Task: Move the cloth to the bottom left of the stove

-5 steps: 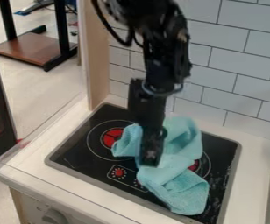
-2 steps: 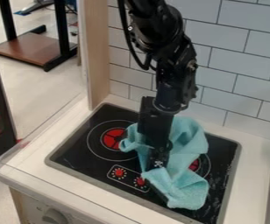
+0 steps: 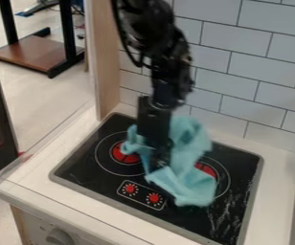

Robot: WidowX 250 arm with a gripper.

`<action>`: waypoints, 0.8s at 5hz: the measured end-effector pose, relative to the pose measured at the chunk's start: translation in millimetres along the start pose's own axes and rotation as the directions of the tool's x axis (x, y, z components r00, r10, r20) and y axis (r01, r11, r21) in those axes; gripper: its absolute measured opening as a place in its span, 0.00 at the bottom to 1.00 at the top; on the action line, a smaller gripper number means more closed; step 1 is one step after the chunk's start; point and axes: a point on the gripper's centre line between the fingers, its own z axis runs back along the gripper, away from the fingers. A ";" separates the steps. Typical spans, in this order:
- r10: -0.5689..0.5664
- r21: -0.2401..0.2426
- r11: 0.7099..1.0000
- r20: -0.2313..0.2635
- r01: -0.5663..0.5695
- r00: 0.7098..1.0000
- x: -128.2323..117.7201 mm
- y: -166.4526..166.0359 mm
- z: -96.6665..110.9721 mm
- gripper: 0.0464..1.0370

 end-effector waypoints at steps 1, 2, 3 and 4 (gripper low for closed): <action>0.045 0.000 0.999 0.012 -0.045 0.999 15.5 -8.9 -0.4 0.96; 0.121 0.011 0.993 0.016 -0.121 0.992 37.0 -16.4 -2.7 0.96; 0.167 0.038 0.985 0.024 -0.167 0.986 53.8 -7.0 -3.1 0.96; 0.173 0.071 0.982 0.045 -0.176 0.984 66.4 18.5 -2.0 0.96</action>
